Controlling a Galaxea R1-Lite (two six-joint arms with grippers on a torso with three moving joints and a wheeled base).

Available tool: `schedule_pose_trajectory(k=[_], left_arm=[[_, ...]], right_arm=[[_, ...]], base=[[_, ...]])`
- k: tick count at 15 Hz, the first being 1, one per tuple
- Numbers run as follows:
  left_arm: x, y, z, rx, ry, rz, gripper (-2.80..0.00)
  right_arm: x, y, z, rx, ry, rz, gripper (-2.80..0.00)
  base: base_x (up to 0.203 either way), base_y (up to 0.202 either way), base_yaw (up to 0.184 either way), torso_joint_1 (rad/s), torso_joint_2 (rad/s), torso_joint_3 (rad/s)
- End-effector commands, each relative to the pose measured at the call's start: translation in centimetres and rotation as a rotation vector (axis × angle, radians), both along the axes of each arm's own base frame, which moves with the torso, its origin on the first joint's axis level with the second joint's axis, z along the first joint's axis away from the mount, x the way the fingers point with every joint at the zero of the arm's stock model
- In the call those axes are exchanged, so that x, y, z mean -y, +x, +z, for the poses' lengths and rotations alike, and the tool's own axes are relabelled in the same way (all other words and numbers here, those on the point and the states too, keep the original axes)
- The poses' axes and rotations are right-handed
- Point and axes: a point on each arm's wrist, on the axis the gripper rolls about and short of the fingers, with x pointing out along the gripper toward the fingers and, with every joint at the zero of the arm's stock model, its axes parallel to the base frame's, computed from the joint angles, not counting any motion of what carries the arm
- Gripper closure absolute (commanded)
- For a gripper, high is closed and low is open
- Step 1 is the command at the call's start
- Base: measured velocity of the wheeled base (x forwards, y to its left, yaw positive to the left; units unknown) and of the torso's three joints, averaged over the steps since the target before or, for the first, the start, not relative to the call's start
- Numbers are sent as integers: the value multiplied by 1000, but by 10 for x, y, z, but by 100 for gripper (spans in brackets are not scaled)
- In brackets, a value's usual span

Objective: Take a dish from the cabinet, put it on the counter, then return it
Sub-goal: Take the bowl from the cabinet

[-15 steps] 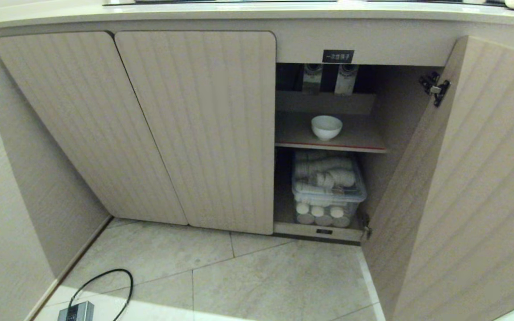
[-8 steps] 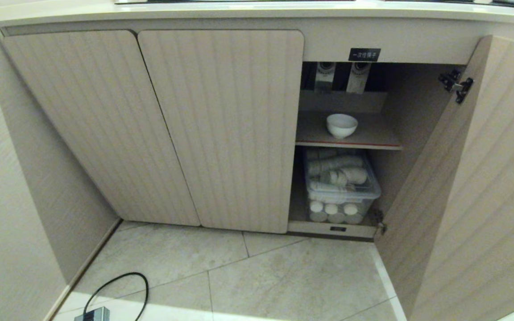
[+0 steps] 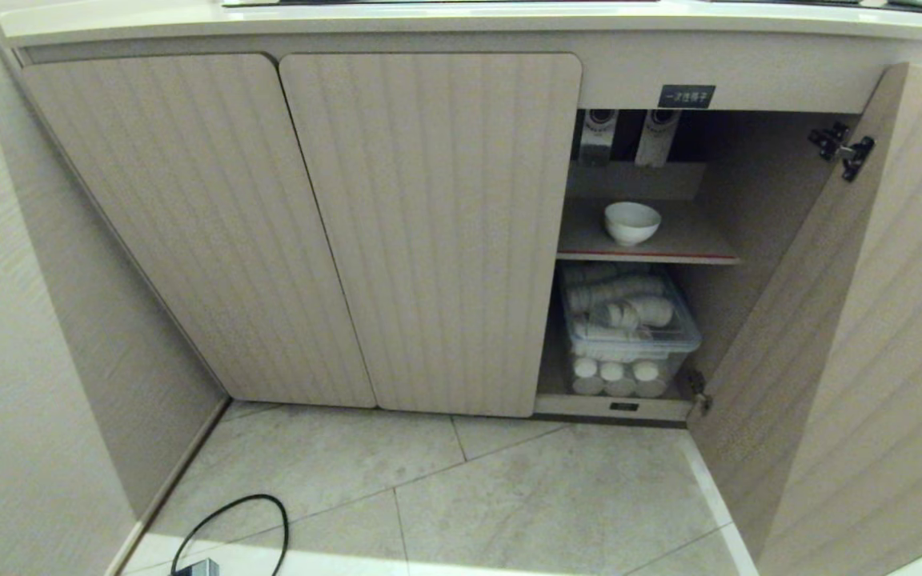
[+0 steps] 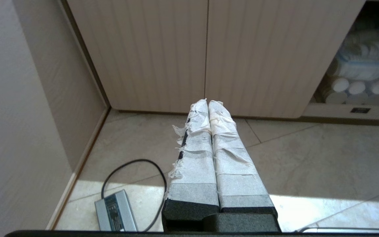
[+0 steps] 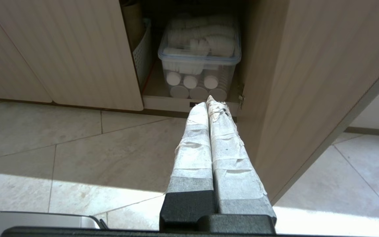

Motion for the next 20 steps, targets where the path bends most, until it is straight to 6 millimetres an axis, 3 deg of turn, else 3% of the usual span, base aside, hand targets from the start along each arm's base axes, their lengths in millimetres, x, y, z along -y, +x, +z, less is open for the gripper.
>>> schedule_pose_trajectory(k=[1, 16, 20], left_arm=[[0, 0, 0, 0, -1, 0, 0], [0, 0, 0, 0, -1, 0, 0], [0, 0, 0, 1, -1, 0, 0]], right_arm=[[0, 0, 0, 0, 0, 0, 0], [0, 0, 0, 0, 0, 0, 0], [0, 0, 0, 0, 0, 0, 0]], base=[[0, 0, 0, 0, 0, 0], [0, 0, 0, 0, 0, 0], [153, 0, -3, 4, 3, 2]])
